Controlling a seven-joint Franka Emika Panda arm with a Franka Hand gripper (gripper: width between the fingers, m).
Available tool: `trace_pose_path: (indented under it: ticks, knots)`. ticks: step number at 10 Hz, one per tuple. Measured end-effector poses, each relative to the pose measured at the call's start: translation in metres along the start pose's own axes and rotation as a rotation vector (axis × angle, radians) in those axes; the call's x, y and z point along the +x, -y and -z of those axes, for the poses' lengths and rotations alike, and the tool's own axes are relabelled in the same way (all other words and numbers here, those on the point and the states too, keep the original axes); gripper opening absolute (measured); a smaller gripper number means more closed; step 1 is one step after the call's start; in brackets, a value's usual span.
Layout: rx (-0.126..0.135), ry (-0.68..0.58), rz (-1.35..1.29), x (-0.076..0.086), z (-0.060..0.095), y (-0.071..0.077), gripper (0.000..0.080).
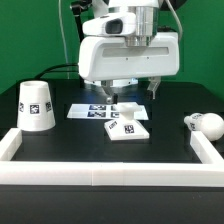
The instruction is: Assemble lamp
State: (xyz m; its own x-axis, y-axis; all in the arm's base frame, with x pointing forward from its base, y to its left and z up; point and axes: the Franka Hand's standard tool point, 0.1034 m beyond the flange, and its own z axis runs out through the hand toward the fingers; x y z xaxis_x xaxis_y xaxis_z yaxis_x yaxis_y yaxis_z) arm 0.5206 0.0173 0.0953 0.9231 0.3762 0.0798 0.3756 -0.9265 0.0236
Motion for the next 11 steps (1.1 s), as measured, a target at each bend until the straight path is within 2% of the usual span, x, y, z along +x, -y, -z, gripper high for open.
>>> trace_pose_path:
  ticks: [2, 3, 7, 11]
  knots:
    - [0.027, 0.014, -0.209, -0.027, -0.002, 0.007, 0.0700]
    - [0.036, 0.017, -0.251, -0.033, -0.002, 0.008, 0.0700]
    - [0.045, 0.011, -0.247, -0.032, -0.002, 0.007, 0.0699]
    - [0.039, 0.009, -0.246, -0.071, -0.017, 0.025, 0.0699]
